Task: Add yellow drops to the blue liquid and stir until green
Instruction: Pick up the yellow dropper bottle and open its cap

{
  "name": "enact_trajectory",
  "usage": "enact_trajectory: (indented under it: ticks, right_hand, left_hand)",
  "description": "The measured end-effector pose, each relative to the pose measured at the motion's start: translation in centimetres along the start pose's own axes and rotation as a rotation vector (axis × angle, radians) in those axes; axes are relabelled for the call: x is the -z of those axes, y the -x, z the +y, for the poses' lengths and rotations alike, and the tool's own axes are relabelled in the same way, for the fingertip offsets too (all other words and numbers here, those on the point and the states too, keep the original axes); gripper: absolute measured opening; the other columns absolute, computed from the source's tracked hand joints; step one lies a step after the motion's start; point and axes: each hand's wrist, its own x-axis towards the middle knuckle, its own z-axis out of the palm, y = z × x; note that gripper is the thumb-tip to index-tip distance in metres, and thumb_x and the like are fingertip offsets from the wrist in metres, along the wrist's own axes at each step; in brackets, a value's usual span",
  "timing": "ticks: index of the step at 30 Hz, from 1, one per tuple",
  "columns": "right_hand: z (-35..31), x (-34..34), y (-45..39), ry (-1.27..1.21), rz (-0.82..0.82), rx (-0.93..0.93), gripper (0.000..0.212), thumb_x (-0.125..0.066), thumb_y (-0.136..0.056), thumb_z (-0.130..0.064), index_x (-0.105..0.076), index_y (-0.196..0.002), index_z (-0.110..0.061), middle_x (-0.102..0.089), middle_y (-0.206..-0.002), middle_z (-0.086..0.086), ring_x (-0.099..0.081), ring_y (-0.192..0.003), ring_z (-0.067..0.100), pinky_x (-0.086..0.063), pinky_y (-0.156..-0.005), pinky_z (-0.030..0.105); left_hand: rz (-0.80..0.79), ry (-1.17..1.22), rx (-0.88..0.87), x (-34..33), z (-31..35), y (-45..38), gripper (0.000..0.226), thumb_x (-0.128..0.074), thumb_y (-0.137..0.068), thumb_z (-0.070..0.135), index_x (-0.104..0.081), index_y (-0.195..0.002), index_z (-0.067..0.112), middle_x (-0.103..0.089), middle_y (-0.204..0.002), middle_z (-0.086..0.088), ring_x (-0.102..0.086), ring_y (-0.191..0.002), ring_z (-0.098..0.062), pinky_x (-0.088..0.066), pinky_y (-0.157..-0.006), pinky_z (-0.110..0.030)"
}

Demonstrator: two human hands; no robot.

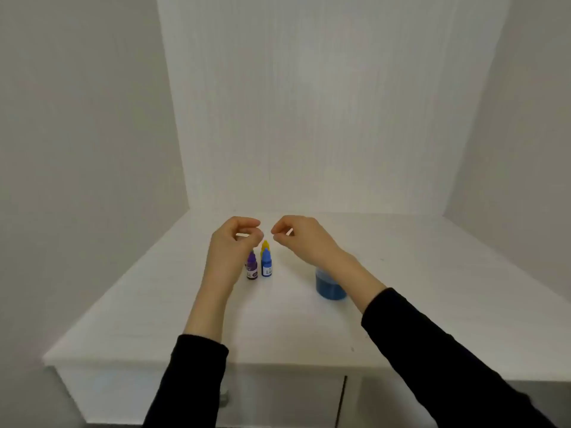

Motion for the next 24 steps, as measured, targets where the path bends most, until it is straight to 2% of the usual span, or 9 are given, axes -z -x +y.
enact_trajectory:
  ticks: [4,8,12,14,19,24]
  right_hand:
    - [0.1,-1.3,-1.4,0.190,-0.029,-0.044,0.024,-0.054,-0.092,-0.025,-0.062,-0.113,-0.018,-0.062,-0.116,0.000,-0.058,-0.102,0.018,-0.048,-0.085,0.034]
    - [0.1,-2.6,-2.9,0.320,-0.034,-0.035,0.030,-0.053,-0.092,-0.028,-0.059,-0.119,-0.017,-0.061,-0.119,0.003,-0.056,-0.108,0.022,-0.045,-0.088,0.035]
    - [0.1,-3.4,-4.3,0.432,-0.044,-0.057,0.034,-0.051,-0.092,-0.035,-0.058,-0.120,-0.017,-0.061,-0.120,0.003,-0.055,-0.110,0.024,-0.039,-0.089,0.035]
    - [0.0,-3.6,-4.7,0.470,-0.054,-0.076,0.032,-0.050,-0.092,-0.035,-0.061,-0.116,-0.017,-0.063,-0.116,0.004,-0.057,-0.108,0.024,-0.038,-0.086,0.034]
    - [-0.1,-4.1,-5.1,0.472,-0.075,-0.144,0.021,-0.050,-0.091,-0.028,-0.065,-0.098,-0.014,-0.068,-0.099,0.005,-0.061,-0.090,0.024,-0.034,-0.073,0.030]
    - [-0.1,-3.7,-5.1,0.385,-0.083,-0.159,0.020,-0.055,-0.089,-0.024,-0.066,-0.100,-0.012,-0.068,-0.100,0.009,-0.060,-0.085,0.025,-0.037,-0.070,0.030]
  left_hand:
    - [-0.006,-0.114,-0.010,-0.2,-0.6,-0.6,0.024,-0.061,-0.088,0.000,-0.063,-0.100,0.021,-0.066,-0.090,0.006,-0.060,-0.077,-0.007,-0.045,-0.056,-0.006]
    - [-0.013,-0.189,-0.035,-0.2,-1.2,-1.1,0.028,-0.059,-0.086,-0.004,-0.062,-0.104,0.018,-0.066,-0.091,0.005,-0.061,-0.084,-0.005,-0.045,-0.062,-0.004]
    - [-0.024,-0.237,-0.036,-0.5,-1.7,-1.6,0.023,-0.060,-0.088,0.000,-0.062,-0.103,0.016,-0.067,-0.095,0.004,-0.061,-0.088,-0.007,-0.045,-0.064,-0.006]
    - [-0.029,-0.252,-0.022,-0.6,-1.9,-1.8,0.019,-0.060,-0.089,0.003,-0.063,-0.103,0.015,-0.067,-0.099,0.004,-0.062,-0.093,-0.009,-0.044,-0.069,-0.009]
    - [-0.033,-0.265,0.016,-0.7,-2.3,-2.0,0.014,-0.059,-0.092,0.010,-0.066,-0.102,0.016,-0.068,-0.104,0.003,-0.062,-0.099,-0.013,-0.048,-0.085,-0.027]
    - [-0.022,-0.256,0.021,-0.8,-2.6,-2.2,0.012,-0.059,-0.092,0.011,-0.066,-0.097,0.019,-0.068,-0.103,0.005,-0.062,-0.099,-0.013,-0.043,-0.080,-0.022]
